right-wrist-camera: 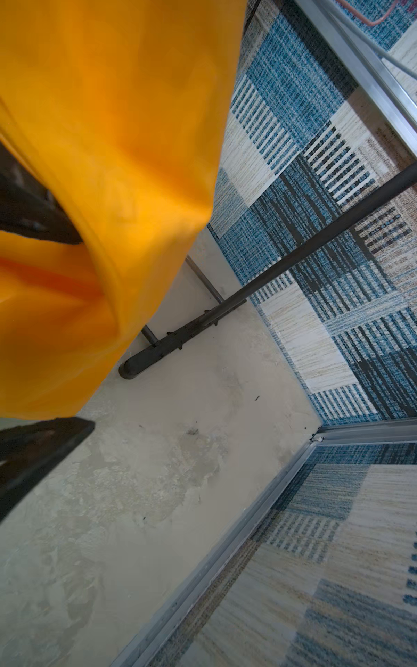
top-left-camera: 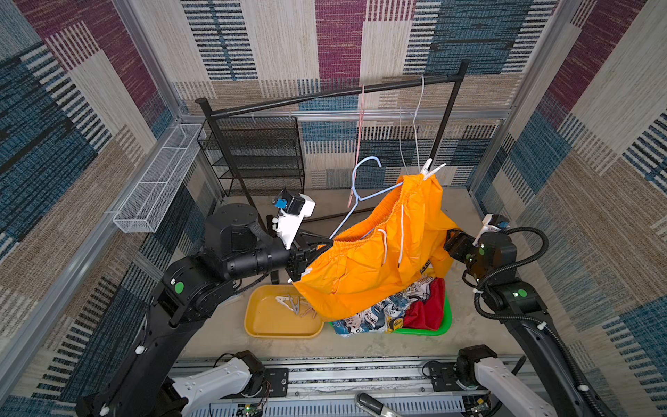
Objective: Remove the clothespins securing shorts to the hanger
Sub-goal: Pick up the hanger from the clothesline, then adjust the shorts in the basket.
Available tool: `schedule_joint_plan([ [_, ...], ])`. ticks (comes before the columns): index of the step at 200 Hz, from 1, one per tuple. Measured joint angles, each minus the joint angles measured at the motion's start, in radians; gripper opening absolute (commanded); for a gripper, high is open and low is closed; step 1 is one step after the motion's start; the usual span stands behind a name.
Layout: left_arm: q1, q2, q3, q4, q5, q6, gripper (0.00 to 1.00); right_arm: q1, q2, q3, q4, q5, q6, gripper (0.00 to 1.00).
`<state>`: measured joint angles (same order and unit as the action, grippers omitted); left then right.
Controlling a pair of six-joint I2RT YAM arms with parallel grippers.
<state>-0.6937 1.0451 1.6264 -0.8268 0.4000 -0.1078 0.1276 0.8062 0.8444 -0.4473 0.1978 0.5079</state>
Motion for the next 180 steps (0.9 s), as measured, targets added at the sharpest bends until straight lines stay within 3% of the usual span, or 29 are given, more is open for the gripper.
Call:
schedule_joint_plan([
  [85, 0.0, -0.045, -0.043, 0.001, 0.092, 0.032, 0.0, -0.256, 0.23, 0.037, 0.104, -0.382, -0.007, 0.78],
  [136, 0.0, -0.05, -0.092, 0.011, 0.155, 0.053, 0.0, -0.265, 0.286, 0.06, 0.119, -0.599, -0.051, 0.75],
  [180, -0.001, -0.043, -0.14, 0.016, 0.181, 0.066, 0.0, -0.214, 0.214, 0.02, 0.09, -0.671, -0.084, 0.67],
])
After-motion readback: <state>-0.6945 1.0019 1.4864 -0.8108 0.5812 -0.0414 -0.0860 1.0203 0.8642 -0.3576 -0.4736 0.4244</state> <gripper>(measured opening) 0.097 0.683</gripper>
